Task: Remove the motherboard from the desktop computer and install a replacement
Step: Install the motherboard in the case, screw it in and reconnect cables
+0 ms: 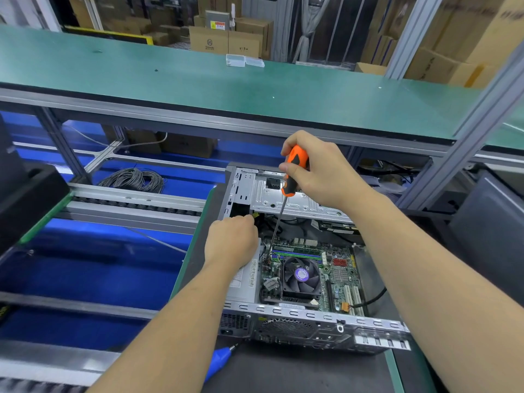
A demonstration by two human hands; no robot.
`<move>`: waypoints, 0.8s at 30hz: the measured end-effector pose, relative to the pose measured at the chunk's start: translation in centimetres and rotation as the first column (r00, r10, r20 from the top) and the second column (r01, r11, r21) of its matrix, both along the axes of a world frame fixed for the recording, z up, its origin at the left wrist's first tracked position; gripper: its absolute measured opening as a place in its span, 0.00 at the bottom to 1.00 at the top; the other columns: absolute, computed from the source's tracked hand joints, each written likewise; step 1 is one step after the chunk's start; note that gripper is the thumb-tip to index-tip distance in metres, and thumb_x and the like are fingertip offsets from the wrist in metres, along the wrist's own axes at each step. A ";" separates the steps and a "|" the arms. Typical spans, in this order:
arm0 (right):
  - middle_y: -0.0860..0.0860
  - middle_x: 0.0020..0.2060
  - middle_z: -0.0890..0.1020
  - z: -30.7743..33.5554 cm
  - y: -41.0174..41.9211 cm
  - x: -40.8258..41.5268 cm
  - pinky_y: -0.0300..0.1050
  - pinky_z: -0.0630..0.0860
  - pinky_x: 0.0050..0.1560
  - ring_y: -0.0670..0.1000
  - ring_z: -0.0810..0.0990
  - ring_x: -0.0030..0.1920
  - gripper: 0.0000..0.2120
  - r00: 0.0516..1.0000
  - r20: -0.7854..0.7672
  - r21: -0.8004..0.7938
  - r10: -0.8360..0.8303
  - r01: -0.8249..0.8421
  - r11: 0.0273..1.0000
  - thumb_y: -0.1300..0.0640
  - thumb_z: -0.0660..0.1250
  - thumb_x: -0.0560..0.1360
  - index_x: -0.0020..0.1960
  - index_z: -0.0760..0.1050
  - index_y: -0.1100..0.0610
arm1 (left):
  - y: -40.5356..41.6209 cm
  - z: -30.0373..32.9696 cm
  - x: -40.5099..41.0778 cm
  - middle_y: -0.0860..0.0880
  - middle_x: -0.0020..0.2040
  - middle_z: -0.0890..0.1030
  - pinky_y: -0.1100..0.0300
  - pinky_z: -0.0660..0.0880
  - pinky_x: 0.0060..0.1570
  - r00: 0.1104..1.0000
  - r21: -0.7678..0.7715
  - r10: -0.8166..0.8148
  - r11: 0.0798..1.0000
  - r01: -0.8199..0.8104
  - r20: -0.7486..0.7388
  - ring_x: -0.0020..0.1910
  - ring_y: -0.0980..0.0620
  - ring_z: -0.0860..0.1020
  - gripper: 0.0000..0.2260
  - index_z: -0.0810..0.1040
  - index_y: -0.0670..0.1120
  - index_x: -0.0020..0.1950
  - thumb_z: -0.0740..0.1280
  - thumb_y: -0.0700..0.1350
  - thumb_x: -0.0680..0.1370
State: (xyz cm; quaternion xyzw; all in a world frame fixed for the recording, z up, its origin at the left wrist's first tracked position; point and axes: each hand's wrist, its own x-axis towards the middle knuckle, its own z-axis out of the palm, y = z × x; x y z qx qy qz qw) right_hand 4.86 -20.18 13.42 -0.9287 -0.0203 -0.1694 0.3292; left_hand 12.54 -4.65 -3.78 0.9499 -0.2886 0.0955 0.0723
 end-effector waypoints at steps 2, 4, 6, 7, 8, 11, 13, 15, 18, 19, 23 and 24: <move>0.52 0.36 0.81 0.0 0.0 0.0 0.56 0.82 0.44 0.51 0.84 0.34 0.06 1.000 0.001 -0.003 -0.002 0.002 1.000 0.59 0.67 0.79 0.53 0.71 0.53 | 0.0 0.0 0.0 0.52 0.31 0.70 0.56 0.53 0.28 1.000 0.003 0.000 1.000 0.000 0.007 0.30 0.47 0.70 0.11 0.63 0.49 0.36 0.57 0.43 0.80; 0.52 0.37 0.80 0.0 -0.1 0.0 0.57 0.82 0.44 0.52 0.84 0.37 0.07 1.000 0.000 -0.004 -0.005 0.005 1.000 0.58 0.68 0.79 0.54 0.71 0.53 | 0.0 -0.1 0.0 0.52 0.30 0.70 0.56 0.52 0.28 1.000 0.004 0.002 1.000 -0.002 0.013 0.29 0.48 0.69 0.12 0.63 0.49 0.36 0.57 0.44 0.80; 0.50 0.37 0.80 0.0 -0.1 0.1 0.56 0.82 0.44 0.52 0.84 0.37 0.07 1.000 0.009 -0.019 -0.011 0.011 1.000 0.58 0.68 0.79 0.54 0.71 0.53 | 0.0 -0.1 0.1 0.53 0.30 0.69 0.56 0.52 0.28 1.000 -0.003 0.003 1.000 -0.002 0.016 0.28 0.49 0.67 0.13 0.61 0.49 0.35 0.57 0.44 0.80; 0.48 0.36 0.79 0.0 0.0 0.1 0.56 0.82 0.43 0.50 0.83 0.36 0.07 1.000 0.017 -0.027 -0.014 0.014 1.000 0.58 0.68 0.79 0.54 0.71 0.52 | 0.0 -0.1 0.1 0.53 0.30 0.69 0.56 0.52 0.28 1.000 -0.006 0.001 1.000 -0.001 0.015 0.27 0.49 0.67 0.14 0.61 0.50 0.35 0.57 0.44 0.80; 0.46 0.35 0.79 0.0 0.0 0.1 0.55 0.83 0.42 0.48 0.83 0.35 0.07 1.000 0.025 -0.034 -0.015 0.016 0.999 0.58 0.68 0.79 0.53 0.71 0.52 | 0.0 -0.2 0.1 0.53 0.30 0.69 0.56 0.51 0.28 1.000 -0.007 0.000 1.000 0.000 0.012 0.27 0.49 0.67 0.14 0.61 0.50 0.35 0.57 0.44 0.80; 0.45 0.34 0.78 -0.1 0.1 0.2 0.53 0.83 0.41 0.47 0.83 0.34 0.07 1.000 0.027 -0.034 -0.008 0.009 0.999 0.58 0.68 0.79 0.53 0.71 0.53 | 0.0 -0.2 0.1 0.53 0.30 0.68 0.56 0.51 0.28 1.000 -0.011 -0.001 1.000 0.001 0.010 0.27 0.49 0.66 0.14 0.60 0.50 0.35 0.57 0.44 0.80; 0.46 0.35 0.78 -0.1 0.1 0.2 0.53 0.83 0.41 0.47 0.83 0.34 0.07 1.000 0.022 -0.028 -0.006 0.006 1.000 0.58 0.68 0.79 0.54 0.71 0.52 | 0.0 -0.2 0.1 0.53 0.30 0.68 0.56 0.51 0.28 1.000 -0.012 -0.001 1.000 0.001 0.010 0.27 0.50 0.66 0.14 0.60 0.50 0.35 0.57 0.44 0.80; 0.47 0.36 0.79 0.0 0.1 0.3 0.54 0.83 0.42 0.49 0.83 0.35 0.07 1.000 0.015 -0.020 -0.007 0.008 1.000 0.58 0.68 0.79 0.53 0.71 0.51 | 0.0 -0.2 0.1 0.53 0.30 0.68 0.56 0.51 0.28 1.000 -0.012 0.000 1.000 0.000 0.013 0.28 0.49 0.67 0.14 0.60 0.50 0.34 0.57 0.44 0.80; 0.48 0.37 0.79 -0.1 0.1 0.3 0.55 0.83 0.43 0.50 0.83 0.36 0.07 1.000 0.020 -0.026 -0.010 0.010 1.000 0.58 0.68 0.79 0.54 0.71 0.51 | 0.0 -0.3 0.1 0.53 0.30 0.68 0.56 0.51 0.28 1.000 -0.014 -0.007 1.000 0.007 0.018 0.28 0.48 0.68 0.14 0.59 0.50 0.34 0.56 0.44 0.80; 0.48 0.37 0.79 -0.1 0.1 0.3 0.55 0.83 0.43 0.50 0.83 0.37 0.07 1.000 0.021 -0.030 -0.011 0.011 0.999 0.57 0.68 0.79 0.54 0.71 0.51 | 0.0 -0.3 0.1 0.53 0.30 0.68 0.56 0.51 0.28 1.000 -0.014 -0.007 1.000 0.008 0.020 0.28 0.48 0.68 0.14 0.59 0.50 0.34 0.56 0.44 0.80; 0.49 0.38 0.79 -0.1 0.1 0.3 0.55 0.83 0.43 0.50 0.83 0.37 0.07 1.000 0.018 -0.036 -0.013 0.014 0.999 0.57 0.68 0.79 0.54 0.71 0.51 | -0.1 -0.2 0.1 0.53 0.30 0.68 0.56 0.52 0.29 1.000 -0.010 -0.007 1.000 0.007 0.016 0.30 0.47 0.70 0.12 0.63 0.49 0.36 0.57 0.43 0.80; 0.49 0.38 0.79 -0.1 0.1 0.3 0.55 0.83 0.43 0.50 0.83 0.37 0.07 1.000 0.018 -0.037 -0.014 0.015 0.999 0.57 0.68 0.79 0.54 0.71 0.51 | -0.1 -0.2 0.1 0.53 0.31 0.68 0.56 0.53 0.29 1.000 -0.011 -0.008 1.000 0.008 0.013 0.30 0.47 0.70 0.11 0.64 0.49 0.37 0.57 0.43 0.80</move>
